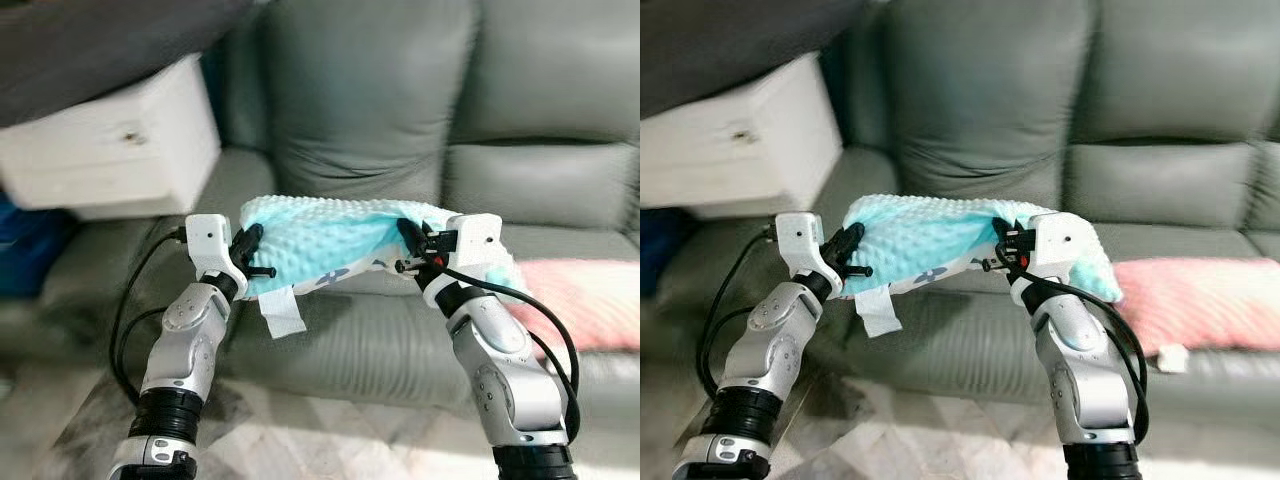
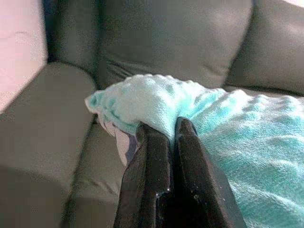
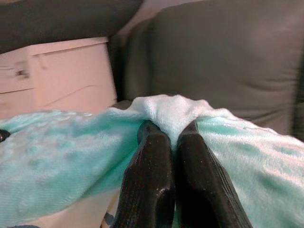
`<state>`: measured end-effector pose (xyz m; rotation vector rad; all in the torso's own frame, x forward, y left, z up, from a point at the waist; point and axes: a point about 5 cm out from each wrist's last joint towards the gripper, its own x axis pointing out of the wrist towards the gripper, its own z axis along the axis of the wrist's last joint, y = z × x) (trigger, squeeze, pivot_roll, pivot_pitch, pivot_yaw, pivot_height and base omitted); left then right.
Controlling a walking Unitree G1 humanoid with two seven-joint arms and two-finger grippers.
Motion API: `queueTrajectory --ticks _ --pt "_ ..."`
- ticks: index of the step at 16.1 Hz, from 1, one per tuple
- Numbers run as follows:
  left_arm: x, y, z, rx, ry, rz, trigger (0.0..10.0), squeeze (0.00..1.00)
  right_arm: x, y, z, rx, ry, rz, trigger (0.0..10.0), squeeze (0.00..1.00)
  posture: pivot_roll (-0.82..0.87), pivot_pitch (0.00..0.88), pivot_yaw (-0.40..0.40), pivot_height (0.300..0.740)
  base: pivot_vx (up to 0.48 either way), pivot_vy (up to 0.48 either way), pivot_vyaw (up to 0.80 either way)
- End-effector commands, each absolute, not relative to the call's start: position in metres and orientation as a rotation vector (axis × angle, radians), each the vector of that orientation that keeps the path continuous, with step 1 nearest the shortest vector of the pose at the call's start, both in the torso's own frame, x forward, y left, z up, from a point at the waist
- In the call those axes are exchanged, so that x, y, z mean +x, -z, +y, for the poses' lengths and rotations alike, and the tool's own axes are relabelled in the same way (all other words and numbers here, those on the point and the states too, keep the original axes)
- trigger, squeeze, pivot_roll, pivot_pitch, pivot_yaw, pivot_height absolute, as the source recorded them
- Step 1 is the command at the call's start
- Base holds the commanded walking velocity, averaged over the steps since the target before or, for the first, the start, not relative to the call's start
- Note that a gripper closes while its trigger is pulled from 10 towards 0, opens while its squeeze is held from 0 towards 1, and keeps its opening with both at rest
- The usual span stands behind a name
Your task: Move the pillow to the sofa
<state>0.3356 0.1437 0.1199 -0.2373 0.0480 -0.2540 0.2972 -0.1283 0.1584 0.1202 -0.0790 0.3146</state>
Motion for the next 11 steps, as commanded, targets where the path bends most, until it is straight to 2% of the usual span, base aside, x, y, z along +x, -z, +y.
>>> queueTrajectory --ticks 1,8,11 --pt "0.3353 -0.1236 0.1471 -0.233 0.254 0.029 10.0 0.00 0.2970 -0.1681 -0.1237 0.121 -0.335 -0.120 10.0 0.00 -0.21 0.000 0.063 0.740 0.390 0.000 0.00" --pt "0.3344 -0.1222 0.1422 -0.240 0.285 0.037 10.0 0.00 0.2982 -0.1678 -0.1230 0.115 -0.335 -0.117 10.0 0.00 -0.21 0.000 0.064 0.740 0.418 0.000 0.00" --pt "0.3344 -0.1218 0.1409 -0.239 0.291 0.040 10.0 0.00 0.2985 -0.1681 -0.1232 0.114 -0.336 -0.118 10.0 0.00 -0.21 0.000 0.064 0.740 0.410 0.000 -0.79"
